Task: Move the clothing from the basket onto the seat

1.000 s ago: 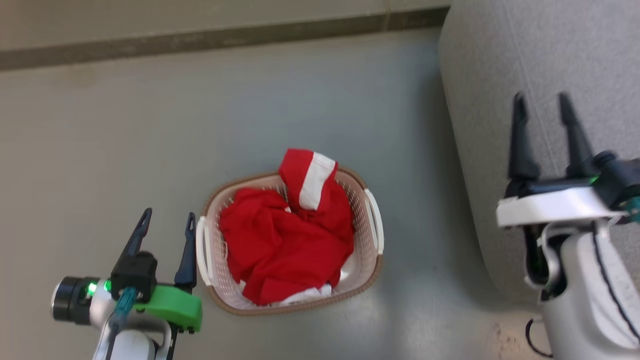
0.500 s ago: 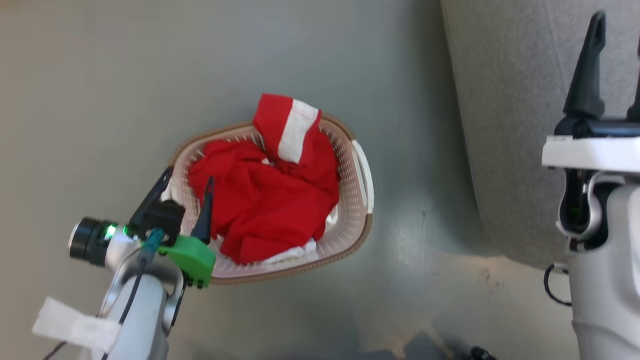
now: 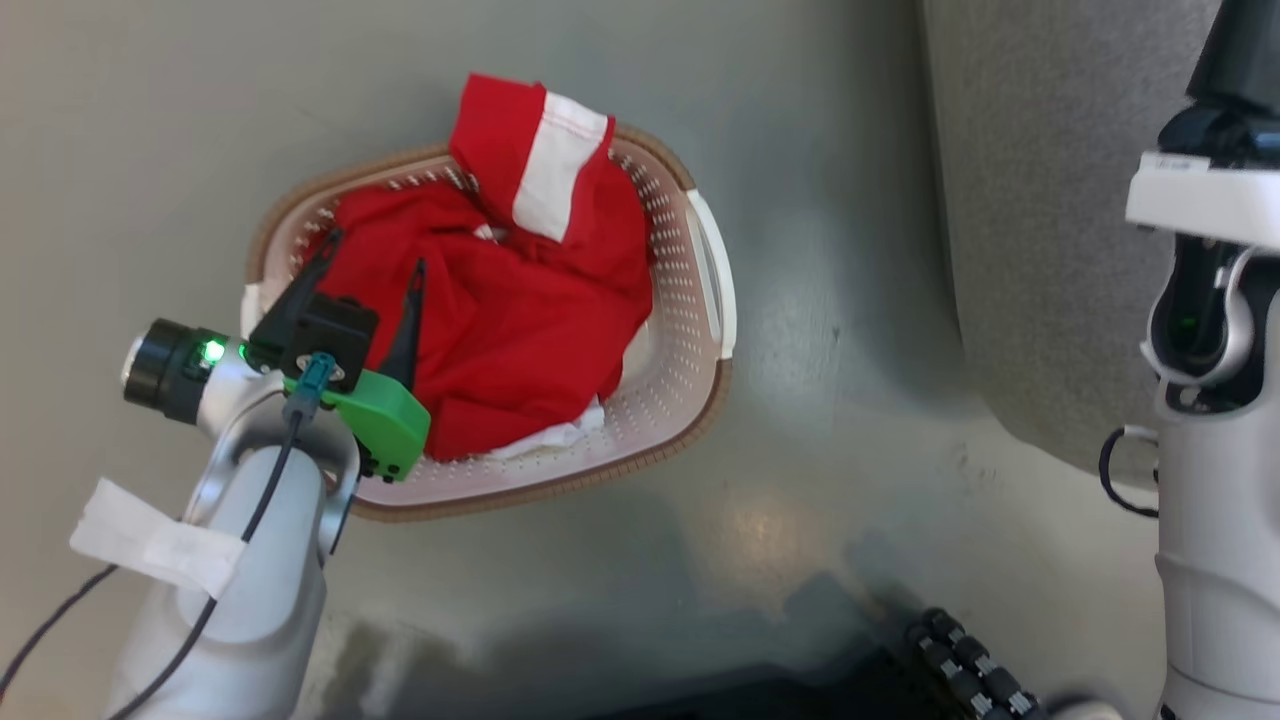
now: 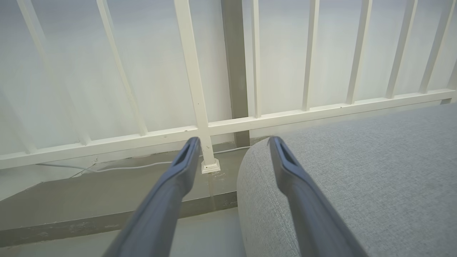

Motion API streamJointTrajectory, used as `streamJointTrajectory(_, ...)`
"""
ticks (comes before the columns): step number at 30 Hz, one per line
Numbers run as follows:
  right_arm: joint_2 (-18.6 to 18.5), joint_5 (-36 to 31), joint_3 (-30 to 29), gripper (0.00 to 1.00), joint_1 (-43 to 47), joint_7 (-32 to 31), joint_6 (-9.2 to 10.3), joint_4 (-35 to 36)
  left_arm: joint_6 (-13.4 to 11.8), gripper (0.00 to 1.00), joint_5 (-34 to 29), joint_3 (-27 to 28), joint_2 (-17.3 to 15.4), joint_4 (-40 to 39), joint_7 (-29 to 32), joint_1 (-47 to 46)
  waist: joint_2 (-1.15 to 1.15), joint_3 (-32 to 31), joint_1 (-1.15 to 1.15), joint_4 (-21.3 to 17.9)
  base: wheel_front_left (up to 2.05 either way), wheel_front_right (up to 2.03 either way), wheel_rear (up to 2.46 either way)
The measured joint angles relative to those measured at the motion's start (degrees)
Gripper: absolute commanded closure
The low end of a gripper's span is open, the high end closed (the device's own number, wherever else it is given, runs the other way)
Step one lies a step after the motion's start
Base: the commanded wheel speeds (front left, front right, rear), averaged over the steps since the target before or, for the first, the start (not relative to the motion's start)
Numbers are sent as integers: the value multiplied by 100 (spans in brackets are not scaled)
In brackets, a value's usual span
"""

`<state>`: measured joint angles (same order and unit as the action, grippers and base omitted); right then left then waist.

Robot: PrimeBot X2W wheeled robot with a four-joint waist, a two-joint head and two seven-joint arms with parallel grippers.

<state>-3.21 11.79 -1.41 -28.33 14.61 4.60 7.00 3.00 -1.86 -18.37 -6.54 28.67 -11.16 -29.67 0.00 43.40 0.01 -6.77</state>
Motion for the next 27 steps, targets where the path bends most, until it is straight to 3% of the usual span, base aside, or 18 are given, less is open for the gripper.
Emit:
streamJointTrajectory(19,4,234,-33,0,-438,0,0,26,-10,0,-299,-25,-182,998,-56,-788,0,921,-1,-306,0,0,0)
streamJointTrajectory(27,8,299,-15,0,-532,0,8,38,-258,0,-480,-16,-357,1338,-58,-1166,0,1145,-1,-418,0,0,0)
